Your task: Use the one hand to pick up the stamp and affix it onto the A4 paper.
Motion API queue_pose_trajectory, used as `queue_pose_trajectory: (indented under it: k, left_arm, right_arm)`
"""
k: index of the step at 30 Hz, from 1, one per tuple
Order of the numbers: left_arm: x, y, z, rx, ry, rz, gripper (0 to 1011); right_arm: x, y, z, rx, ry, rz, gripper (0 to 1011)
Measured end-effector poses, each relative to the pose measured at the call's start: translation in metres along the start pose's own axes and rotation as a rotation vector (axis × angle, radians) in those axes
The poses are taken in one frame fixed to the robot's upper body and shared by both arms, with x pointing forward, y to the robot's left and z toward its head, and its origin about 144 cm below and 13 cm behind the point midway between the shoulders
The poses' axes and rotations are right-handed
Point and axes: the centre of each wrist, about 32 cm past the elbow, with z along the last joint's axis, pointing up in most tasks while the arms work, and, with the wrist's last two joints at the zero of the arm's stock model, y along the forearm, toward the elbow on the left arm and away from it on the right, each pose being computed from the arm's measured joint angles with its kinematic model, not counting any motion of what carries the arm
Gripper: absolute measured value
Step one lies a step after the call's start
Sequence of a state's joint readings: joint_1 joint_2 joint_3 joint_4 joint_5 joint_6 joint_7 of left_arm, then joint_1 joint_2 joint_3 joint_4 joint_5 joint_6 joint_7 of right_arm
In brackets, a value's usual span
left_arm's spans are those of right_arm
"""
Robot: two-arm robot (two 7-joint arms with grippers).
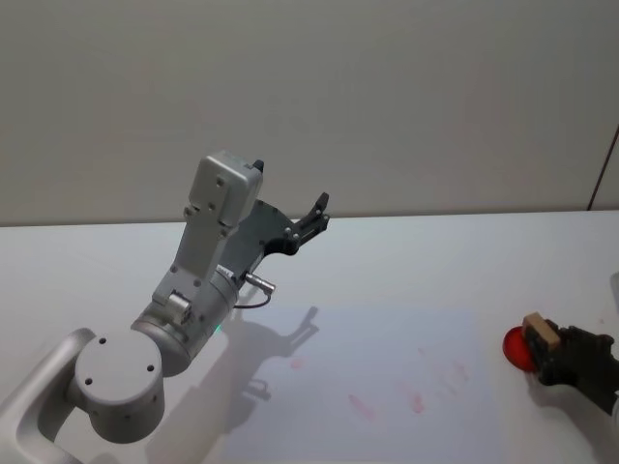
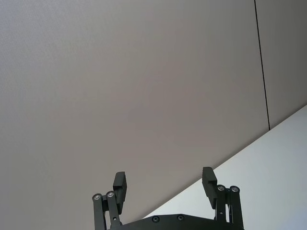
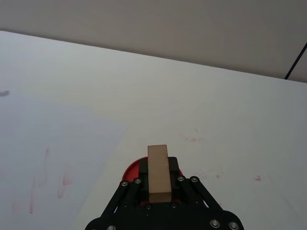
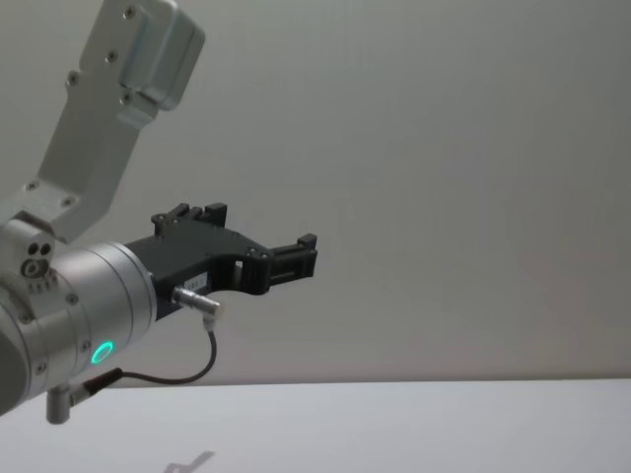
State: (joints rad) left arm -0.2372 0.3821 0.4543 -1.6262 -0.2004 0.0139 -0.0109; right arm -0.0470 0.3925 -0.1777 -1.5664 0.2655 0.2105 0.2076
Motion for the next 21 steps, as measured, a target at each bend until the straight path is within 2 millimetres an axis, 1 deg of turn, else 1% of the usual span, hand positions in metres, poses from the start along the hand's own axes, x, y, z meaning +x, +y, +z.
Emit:
queue_pose_trajectory:
  k: [13,21]
  left_arm:
    - [0.0,0.0,0.0,0.0,0.0,0.0,1001]
    - [0.0,0.0,0.0,0.0,0.0,0.0,1001]
  right_arm:
    - [-0.007,0.0,0.018,0.083,0.037,0.051,221]
    - [-0.019,-0.001,0.028,0.129,0.044,0.131,221]
